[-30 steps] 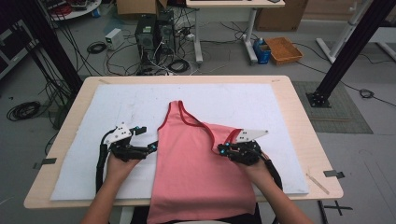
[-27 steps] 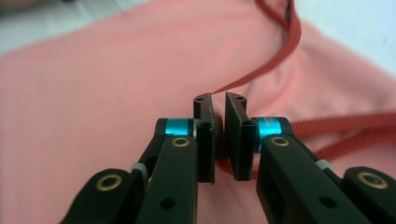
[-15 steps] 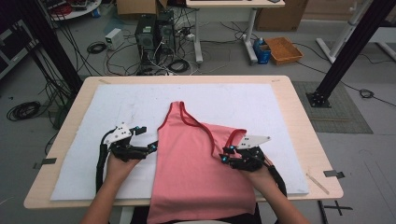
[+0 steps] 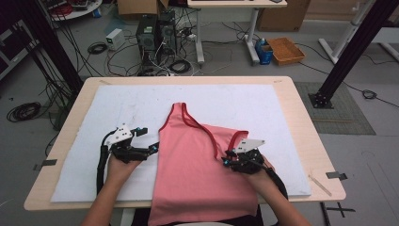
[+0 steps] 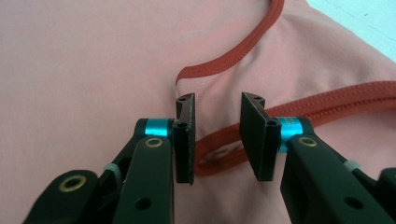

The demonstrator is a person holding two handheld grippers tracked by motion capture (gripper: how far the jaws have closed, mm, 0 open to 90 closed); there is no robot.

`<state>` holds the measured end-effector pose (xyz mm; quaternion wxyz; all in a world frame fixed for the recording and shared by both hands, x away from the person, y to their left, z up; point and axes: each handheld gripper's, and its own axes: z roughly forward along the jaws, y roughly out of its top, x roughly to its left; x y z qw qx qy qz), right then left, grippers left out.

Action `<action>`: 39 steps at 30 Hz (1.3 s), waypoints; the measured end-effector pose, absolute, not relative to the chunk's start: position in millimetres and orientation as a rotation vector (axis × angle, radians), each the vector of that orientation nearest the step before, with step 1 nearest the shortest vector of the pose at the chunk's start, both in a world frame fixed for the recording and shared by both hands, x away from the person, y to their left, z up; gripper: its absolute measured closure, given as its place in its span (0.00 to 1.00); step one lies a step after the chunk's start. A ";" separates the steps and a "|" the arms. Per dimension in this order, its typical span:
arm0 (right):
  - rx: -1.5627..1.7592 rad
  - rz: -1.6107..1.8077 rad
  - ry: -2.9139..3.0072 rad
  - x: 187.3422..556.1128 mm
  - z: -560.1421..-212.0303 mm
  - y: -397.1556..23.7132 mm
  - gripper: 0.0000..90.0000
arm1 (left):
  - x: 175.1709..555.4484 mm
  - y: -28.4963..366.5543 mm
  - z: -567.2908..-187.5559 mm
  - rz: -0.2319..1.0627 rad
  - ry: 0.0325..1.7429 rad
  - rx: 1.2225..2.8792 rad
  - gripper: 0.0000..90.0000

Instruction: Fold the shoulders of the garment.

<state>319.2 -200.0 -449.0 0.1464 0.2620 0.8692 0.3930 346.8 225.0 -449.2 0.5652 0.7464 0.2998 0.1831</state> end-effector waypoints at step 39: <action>1.113 1.395 2.060 346.2 -443.2 -285.4 0.23 | 348.1 226.1 -449.3 0.418 0.716 1.747 0.19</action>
